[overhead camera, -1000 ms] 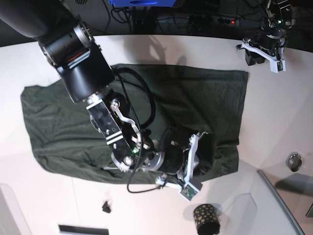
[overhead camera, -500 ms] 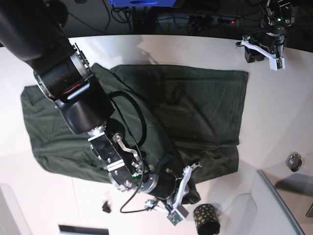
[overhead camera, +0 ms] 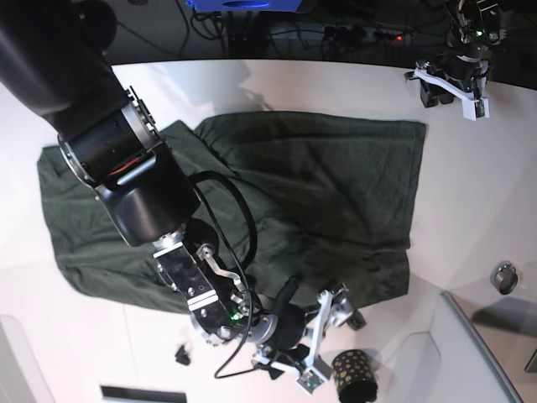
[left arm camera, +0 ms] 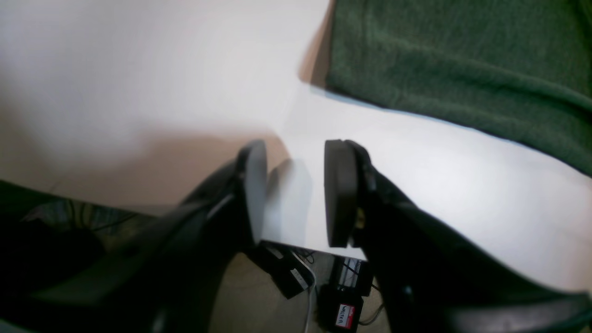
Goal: Layout the t-shirt on the table in an organized manner, then fold the t-shirt properly
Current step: 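Reach the right gripper across the shirt and grasp its hem, then grasp the shirt's two corners with both grippers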
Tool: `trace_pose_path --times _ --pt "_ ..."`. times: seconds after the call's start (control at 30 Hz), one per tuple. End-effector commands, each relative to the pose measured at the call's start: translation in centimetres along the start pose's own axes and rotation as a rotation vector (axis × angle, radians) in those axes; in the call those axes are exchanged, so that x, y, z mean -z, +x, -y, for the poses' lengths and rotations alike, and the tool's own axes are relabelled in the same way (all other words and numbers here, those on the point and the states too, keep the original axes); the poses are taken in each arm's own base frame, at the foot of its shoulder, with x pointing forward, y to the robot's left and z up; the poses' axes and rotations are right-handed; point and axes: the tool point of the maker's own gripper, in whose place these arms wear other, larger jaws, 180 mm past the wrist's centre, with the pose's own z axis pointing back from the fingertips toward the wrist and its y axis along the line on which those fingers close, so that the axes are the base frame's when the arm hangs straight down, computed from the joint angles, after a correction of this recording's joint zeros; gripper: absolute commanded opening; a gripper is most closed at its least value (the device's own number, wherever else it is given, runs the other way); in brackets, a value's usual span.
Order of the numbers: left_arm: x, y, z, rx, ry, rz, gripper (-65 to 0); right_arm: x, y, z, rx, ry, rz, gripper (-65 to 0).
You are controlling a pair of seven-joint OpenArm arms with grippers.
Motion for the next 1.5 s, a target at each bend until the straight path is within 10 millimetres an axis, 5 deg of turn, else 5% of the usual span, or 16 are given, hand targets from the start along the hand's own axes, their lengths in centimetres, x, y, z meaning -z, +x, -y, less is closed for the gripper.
trace_pose_path --times 0.0,0.13,0.23,0.37,0.47,0.6,0.7,0.8,0.97,1.47 --pt "-0.3 1.2 -0.2 0.013 0.002 0.037 -43.4 -0.3 4.7 -0.2 -0.036 0.011 0.112 -4.4" --pt "-0.2 1.3 -0.2 0.013 0.001 0.04 -43.3 -2.6 5.3 -0.9 -0.065 0.011 0.18 -11.9" --pt "-0.3 1.2 -0.3 0.007 0.001 0.041 -43.3 -6.6 2.9 2.5 0.037 -0.096 0.164 -15.5" --pt "-1.2 1.6 -2.9 -0.04 0.067 0.068 -43.1 -15.4 -4.7 9.7 0.341 -0.378 0.14 -12.5" --pt "-1.8 2.3 -2.9 -0.035 0.008 0.099 -36.2 -23.7 -11.8 13.0 0.523 -0.607 0.102 -10.7" --pt "-2.9 3.5 -2.4 -0.121 -0.108 0.165 -14.5 -32.0 -19.6 14.0 0.689 -0.826 0.043 -10.8" --pt "-3.0 3.8 -2.4 -0.197 -0.142 0.177 -8.7 -35.8 -24.1 12.8 0.786 -0.919 -0.008 -10.8" --pt "-2.1 4.2 -1.9 -0.273 -0.171 0.203 -8.7 -37.7 -27.6 10.3 0.854 -0.954 -0.075 -10.8" --pt "0.4 2.4 -1.1 -0.394 -0.184 0.171 -8.7 -38.5 -29.5 7.5 0.809 -0.877 -0.146 -11.3" --pt "4.9 -1.1 4.9 -0.48 -0.325 0.036 -8.9 -40.4 -30.5 7.4 0.778 -0.885 -0.198 -11.3"
